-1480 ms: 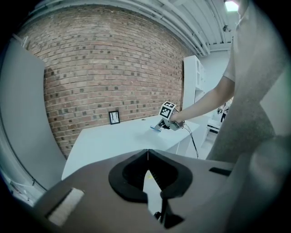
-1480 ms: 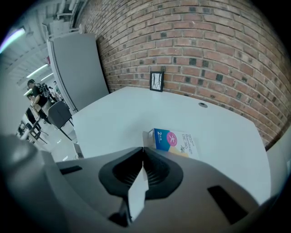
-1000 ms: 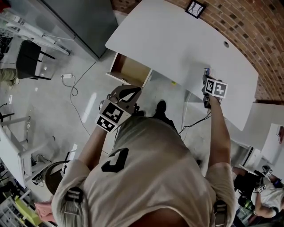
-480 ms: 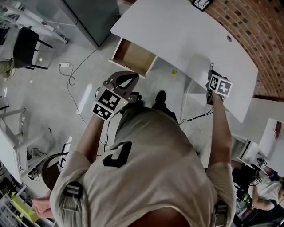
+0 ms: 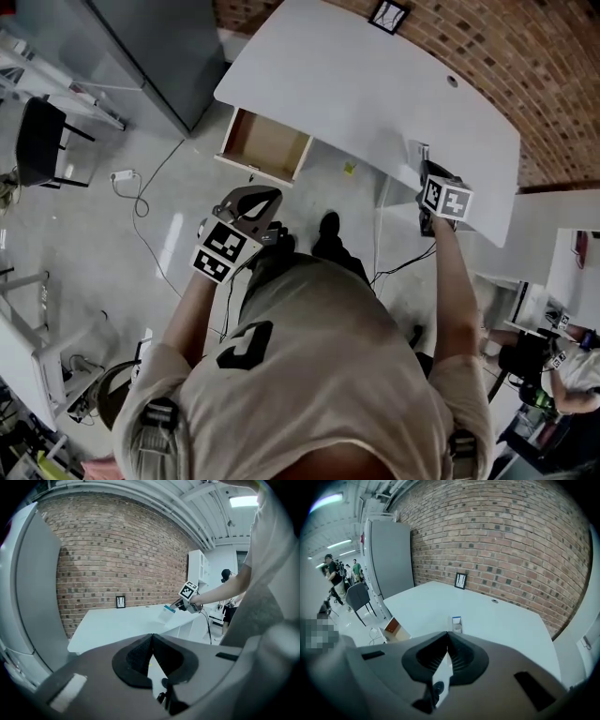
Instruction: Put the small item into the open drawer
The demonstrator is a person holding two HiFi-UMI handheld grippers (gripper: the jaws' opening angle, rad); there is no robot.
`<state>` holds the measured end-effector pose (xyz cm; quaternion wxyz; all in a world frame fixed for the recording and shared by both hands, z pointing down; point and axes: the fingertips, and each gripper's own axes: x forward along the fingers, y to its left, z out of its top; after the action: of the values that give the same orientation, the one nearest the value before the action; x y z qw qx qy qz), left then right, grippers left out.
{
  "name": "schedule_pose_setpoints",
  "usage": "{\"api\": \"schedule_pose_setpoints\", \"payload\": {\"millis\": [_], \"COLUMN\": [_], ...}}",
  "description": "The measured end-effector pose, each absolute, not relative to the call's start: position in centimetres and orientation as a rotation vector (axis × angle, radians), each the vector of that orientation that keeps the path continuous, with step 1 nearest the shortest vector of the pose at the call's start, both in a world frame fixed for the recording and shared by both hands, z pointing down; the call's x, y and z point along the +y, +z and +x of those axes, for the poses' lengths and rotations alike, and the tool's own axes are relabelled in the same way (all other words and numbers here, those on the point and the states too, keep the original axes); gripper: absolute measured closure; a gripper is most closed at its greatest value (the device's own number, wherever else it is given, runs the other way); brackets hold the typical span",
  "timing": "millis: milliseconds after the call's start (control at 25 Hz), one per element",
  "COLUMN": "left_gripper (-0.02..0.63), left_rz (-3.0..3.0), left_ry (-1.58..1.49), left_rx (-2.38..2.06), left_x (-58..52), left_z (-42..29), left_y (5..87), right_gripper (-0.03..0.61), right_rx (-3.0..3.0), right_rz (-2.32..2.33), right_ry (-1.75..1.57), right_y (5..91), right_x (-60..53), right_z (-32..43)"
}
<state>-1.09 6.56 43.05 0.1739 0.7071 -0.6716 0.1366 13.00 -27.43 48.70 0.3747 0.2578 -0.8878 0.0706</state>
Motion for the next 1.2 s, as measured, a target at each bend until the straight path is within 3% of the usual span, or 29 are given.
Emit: {"api": "schedule_pose_setpoints", "payload": {"millis": [1200], "left_gripper": [0.609], "left_rz": [1.998], "left_ry": [0.657], "left_rx": [-1.877], "left_x": [-2.5], "left_z": [11.1], "left_y": [40.4], "right_gripper": [0.572], "right_rx": [-2.537], "right_rz": [0.384], "right_ry": [0.570], "right_y": [47.0], "right_x": [-27.9], "right_z": [17.8]}}
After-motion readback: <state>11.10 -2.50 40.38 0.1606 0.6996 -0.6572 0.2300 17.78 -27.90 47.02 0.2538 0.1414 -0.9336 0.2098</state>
